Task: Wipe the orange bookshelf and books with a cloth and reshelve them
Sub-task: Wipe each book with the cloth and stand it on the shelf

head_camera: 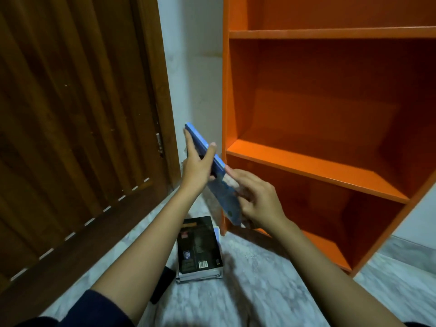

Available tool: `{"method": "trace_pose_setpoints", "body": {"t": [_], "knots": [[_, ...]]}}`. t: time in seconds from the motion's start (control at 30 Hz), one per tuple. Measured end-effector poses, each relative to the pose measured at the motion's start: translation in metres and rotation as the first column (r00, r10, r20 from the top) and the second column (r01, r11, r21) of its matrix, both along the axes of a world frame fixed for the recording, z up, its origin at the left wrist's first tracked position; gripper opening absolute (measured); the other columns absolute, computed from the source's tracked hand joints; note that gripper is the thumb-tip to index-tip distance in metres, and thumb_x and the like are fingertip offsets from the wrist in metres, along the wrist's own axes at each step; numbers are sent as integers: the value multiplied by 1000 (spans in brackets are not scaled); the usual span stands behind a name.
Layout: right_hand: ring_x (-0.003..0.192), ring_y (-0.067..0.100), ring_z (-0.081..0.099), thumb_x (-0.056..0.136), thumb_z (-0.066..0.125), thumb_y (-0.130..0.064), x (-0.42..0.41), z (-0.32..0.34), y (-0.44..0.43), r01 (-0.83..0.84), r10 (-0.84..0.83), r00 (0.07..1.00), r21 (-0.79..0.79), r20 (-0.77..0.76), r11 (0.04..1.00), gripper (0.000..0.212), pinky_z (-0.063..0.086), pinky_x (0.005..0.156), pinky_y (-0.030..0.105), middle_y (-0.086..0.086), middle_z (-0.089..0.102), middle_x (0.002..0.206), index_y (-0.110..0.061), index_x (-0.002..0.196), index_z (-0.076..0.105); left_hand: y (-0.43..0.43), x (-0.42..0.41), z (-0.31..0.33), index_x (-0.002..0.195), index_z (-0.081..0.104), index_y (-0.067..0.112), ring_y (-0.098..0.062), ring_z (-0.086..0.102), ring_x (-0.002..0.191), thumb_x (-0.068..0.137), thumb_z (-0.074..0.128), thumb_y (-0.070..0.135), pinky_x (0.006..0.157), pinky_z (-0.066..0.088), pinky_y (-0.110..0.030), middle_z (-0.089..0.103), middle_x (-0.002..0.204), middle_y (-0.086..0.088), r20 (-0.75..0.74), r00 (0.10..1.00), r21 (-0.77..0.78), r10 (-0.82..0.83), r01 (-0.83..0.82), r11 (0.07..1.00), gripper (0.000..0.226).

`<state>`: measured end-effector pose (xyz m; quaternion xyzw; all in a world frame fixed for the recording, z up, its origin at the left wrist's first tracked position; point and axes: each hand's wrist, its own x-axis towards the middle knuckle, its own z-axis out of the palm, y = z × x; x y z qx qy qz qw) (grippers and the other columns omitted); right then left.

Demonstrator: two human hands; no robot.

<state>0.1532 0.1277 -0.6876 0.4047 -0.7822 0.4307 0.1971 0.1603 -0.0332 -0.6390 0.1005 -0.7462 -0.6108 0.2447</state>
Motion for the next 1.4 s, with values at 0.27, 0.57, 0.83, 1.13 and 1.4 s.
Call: {"method": "trace_pose_setpoints", "body": {"t": [0.27,0.57,0.83,1.13,1.4], "knots": [[112,-4,56,83,63,-16,19,-13,-19,54,-43,994,-107,105,993,45,45,91,14,-15,59,126,-22,128,59,-15,-2,-14,141,29,18,-16,65,88,93,37,9,77,53,-38,63,111,-5,-177,980,153,93,-67,986,50],[123,-14,33,99,47,-25,-3,21,-54,324,-109,915,-544,389,774,47,30,101,3,-17,37,137,-15,143,38,-3,23,-18,143,30,23,-23,49,127,101,35,15,105,41,-50,46,141,-3,-277,959,192,60,-6,981,43],[146,16,11,99,34,-30,-36,43,-75,-48,23,988,-160,-154,986,46,12,119,42,-9,27,150,-16,143,36,-7,29,-5,142,35,16,-17,41,134,100,38,11,108,39,-32,41,145,2,-310,946,144,-98,149,978,42],[131,27,45,97,49,-34,-59,10,-63,131,465,655,-696,595,706,45,34,110,50,10,48,142,-13,137,46,8,38,10,127,41,32,-22,51,126,99,38,13,95,50,-37,45,143,-7,-383,904,181,-188,273,945,34],[129,14,46,99,41,-36,-43,38,-61,219,86,869,-535,487,816,40,38,109,41,2,52,139,-17,133,53,13,27,-3,139,35,19,-20,45,131,101,36,11,103,44,-38,41,146,-6,-368,923,153,-111,178,972,39]]}}
